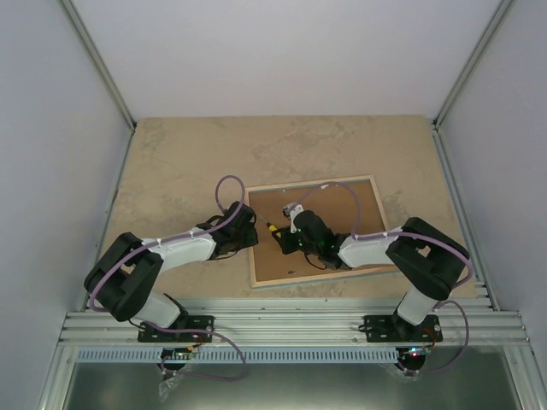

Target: Take the photo out of the frame

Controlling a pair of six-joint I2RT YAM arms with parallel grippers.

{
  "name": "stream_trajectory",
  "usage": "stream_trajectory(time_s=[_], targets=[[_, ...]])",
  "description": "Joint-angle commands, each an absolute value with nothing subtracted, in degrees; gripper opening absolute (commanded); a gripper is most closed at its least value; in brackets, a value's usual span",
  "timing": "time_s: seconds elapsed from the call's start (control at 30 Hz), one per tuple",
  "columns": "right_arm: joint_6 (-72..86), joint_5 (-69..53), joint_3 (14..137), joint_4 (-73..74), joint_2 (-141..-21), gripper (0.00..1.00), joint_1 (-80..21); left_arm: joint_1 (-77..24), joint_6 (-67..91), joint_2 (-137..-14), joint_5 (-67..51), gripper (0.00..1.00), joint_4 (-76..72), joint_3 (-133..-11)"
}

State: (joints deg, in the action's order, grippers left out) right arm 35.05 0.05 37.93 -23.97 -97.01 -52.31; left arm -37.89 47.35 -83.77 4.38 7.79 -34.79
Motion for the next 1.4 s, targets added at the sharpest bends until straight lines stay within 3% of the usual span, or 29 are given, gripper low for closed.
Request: stream_trajectory(time_s=[0.0,0.8,1.37], targets=[[36.81,0.89,37.63,-28.1,-97.45,0.01,-53.42,-38.32,47.77,-85.43,0.62,0.0,9.41,-34.63],[39.94,3.74,37.06,-24.59,-99.54,0.0,-57.55,-38.32,48.19,-85.31,-1.21,0.0,7.32,-33.75],[42.95,5.94,37.51,-32.92,-103.61,0.0,-57.81,-38.32,48.72,-85.56,-5.45,0.0,4.85,-32.65]])
